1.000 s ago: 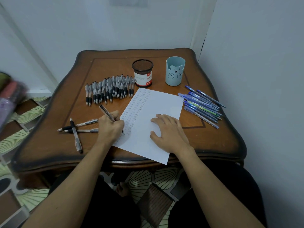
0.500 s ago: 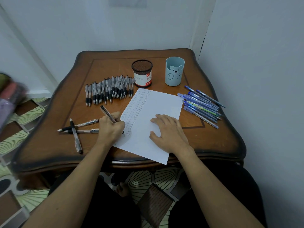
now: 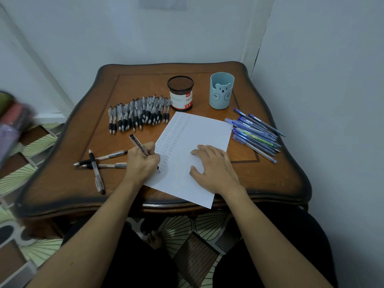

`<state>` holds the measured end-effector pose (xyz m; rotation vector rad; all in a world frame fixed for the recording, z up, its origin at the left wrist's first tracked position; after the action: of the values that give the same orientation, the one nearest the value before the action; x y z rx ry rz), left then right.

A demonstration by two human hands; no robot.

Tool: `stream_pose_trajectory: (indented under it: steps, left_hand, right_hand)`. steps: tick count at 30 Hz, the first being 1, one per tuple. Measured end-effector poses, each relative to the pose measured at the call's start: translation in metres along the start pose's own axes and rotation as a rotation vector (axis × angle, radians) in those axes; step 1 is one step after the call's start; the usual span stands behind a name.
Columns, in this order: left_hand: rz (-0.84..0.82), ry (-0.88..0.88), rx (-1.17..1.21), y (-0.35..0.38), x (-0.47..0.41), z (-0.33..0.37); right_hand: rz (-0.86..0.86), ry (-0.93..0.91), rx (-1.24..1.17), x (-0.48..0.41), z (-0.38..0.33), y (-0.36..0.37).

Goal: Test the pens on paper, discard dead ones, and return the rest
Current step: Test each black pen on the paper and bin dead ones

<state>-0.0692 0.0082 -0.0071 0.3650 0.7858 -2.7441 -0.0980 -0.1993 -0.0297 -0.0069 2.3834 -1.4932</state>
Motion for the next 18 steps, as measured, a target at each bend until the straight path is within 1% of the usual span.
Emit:
stream_pose_trajectory:
  steps: [5, 7, 10, 14, 18]
  left_hand:
    - [-0.001, -0.018, 0.011, 0.0008, -0.0008, -0.003]
    - [0.003, -0.005, 0.01, 0.0004, 0.0002, -0.001]
    - [-0.034, 0.023, 0.012, 0.0032, 0.0014, 0.0009]
    - [-0.039, -0.06, 0.042, 0.0035, -0.0003, -0.0054]
    - [-0.045, -0.04, 0.056, 0.0037, 0.0024, -0.001]
  right_hand:
    - [0.005, 0.002, -0.008, -0.0004, -0.0001, -0.0005]
    - [0.001, 0.004, -0.006, -0.0009, -0.0001, -0.0002]
    - [-0.005, 0.004, 0.002, -0.0007, 0.0002, 0.0001]
    - [-0.001, 0.003, -0.003, -0.0004, 0.0, 0.0001]
    - [-0.001, 0.003, -0.008, -0.0004, -0.0003, 0.0002]
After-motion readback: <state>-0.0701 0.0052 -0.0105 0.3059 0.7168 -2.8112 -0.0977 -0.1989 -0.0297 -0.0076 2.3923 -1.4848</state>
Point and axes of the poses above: each hand's wrist, its own x-axis away from the middle knuckle, its own y-axis out of the palm, z = x × y, the point moved 10 cm from there along -x, towards the middle knuckle, and after that the axes turned 9 degrees about z, right-handed, at the moved point
